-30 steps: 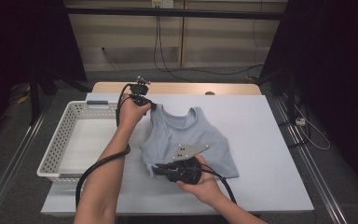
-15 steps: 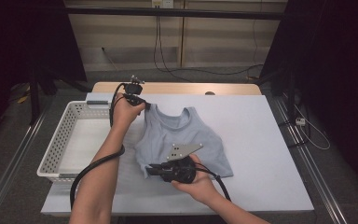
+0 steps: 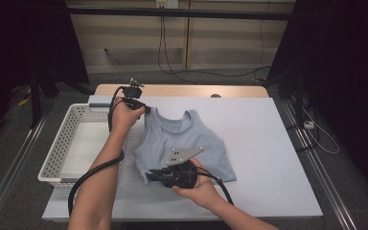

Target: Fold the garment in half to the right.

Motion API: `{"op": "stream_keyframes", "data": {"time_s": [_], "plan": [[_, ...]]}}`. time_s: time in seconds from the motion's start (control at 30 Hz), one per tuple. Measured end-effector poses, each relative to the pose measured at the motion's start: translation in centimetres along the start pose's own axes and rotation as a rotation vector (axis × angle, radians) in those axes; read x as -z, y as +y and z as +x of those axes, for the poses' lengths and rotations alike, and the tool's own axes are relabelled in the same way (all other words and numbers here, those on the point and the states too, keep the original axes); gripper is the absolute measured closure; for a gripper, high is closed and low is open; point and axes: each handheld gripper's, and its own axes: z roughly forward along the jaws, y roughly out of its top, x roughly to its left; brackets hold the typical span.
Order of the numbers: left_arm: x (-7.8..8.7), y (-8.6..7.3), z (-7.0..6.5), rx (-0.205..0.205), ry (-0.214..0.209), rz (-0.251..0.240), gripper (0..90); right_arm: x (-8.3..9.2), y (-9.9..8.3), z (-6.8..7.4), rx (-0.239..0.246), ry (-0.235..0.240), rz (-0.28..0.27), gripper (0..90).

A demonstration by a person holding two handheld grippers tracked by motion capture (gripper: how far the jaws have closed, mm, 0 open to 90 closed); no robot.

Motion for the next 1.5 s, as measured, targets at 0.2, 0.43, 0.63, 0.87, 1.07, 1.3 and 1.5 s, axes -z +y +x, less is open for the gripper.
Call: {"op": "stream_keyframes", "data": {"time_s": [0.2, 0.43, 0.63, 0.87, 1.07, 1.3, 1.5], "plan": [[0.1, -0.1, 0.3, 0.009, 0.003, 0.006, 84.8, 0.0, 0.0, 0.0, 0.002, 0.002, -0.002, 85.6], [0.4, -0.2, 0.4, 0.002, 0.009, 0.015, 84.7, 0.0, 0.0, 0.1, 0.007, 0.003, -0.005, 85.6], [0.6, -0.2, 0.6, 0.006, 0.011, 0.011, 84.7, 0.1, 0.1, 0.2, 0.007, 0.003, -0.012, 85.5], [1.0, -0.2, 0.7, 0.007, 0.017, 0.013, 84.8, 0.0, 0.1, 0.2, 0.012, 0.003, -0.015, 85.5], [1.1, -0.3, 0.8, 0.011, 0.020, 0.016, 84.8, 0.0, 0.2, 0.3, 0.015, 0.004, -0.018, 85.4], [1.4, -0.3, 0.9, 0.012, 0.025, 0.017, 84.8, -0.1, 0.3, 0.3, 0.020, 0.007, -0.020, 85.5], [1.8, -0.3, 1.1, 0.014, 0.028, 0.017, 84.8, -0.1, 0.6, 0.4, 0.020, 0.013, -0.026, 85.5]]}}
